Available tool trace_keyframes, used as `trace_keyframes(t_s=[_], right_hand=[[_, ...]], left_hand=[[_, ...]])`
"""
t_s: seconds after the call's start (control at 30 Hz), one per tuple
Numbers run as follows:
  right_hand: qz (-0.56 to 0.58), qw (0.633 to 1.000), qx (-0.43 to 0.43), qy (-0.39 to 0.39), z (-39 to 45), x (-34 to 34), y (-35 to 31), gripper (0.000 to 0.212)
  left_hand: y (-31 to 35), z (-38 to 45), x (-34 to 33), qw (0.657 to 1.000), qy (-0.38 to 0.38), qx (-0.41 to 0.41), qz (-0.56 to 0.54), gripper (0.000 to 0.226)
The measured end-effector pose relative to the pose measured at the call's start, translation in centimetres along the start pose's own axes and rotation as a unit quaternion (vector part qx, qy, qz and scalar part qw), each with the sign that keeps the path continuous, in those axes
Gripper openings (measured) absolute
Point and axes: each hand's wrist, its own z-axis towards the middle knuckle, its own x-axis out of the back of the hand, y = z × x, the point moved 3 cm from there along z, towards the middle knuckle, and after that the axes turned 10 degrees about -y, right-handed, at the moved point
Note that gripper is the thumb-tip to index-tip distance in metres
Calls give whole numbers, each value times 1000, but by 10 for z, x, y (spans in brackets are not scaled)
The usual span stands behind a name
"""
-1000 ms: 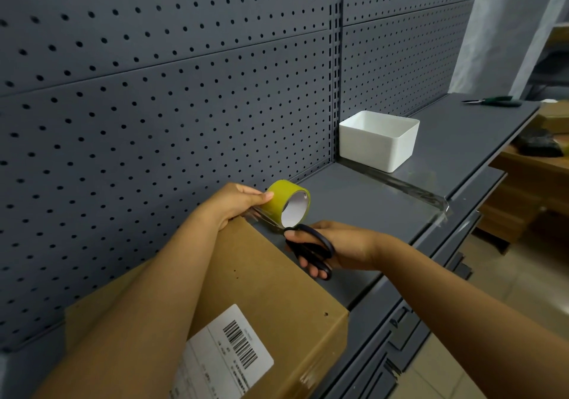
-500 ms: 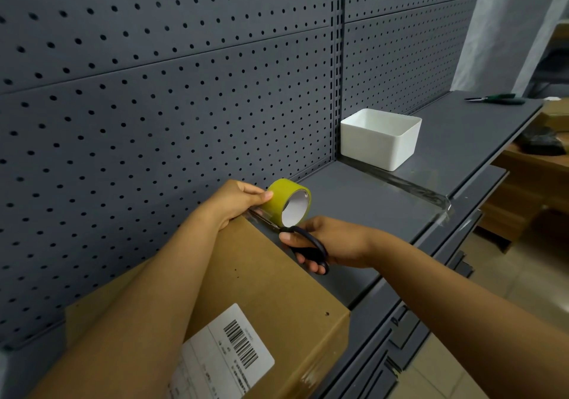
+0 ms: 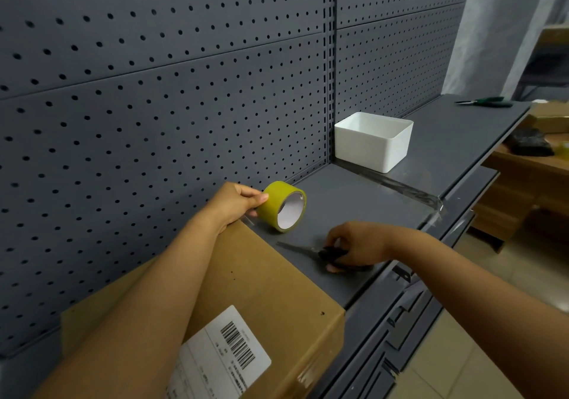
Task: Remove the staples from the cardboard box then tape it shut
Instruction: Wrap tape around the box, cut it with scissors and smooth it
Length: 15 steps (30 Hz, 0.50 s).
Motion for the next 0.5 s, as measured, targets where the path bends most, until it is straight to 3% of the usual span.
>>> trace_keyframes(t_s=[0.07, 0.13, 0.4, 0.5], right_hand=[[-88, 993, -24, 75, -2, 9, 12, 35], [-110, 989, -34, 97, -2, 13, 19, 35], [-162, 982, -73, 57, 7, 27, 19, 47], [-84, 977, -4, 198, 17, 47, 3, 38]], left_hand=[[1, 0, -1, 1000, -1, -1, 6, 26], [1, 0, -1, 1000, 0, 0, 13, 28], [-1, 1, -1, 1000, -4, -7, 25, 27], [-1, 1, 0, 1000, -9, -24, 19, 23]])
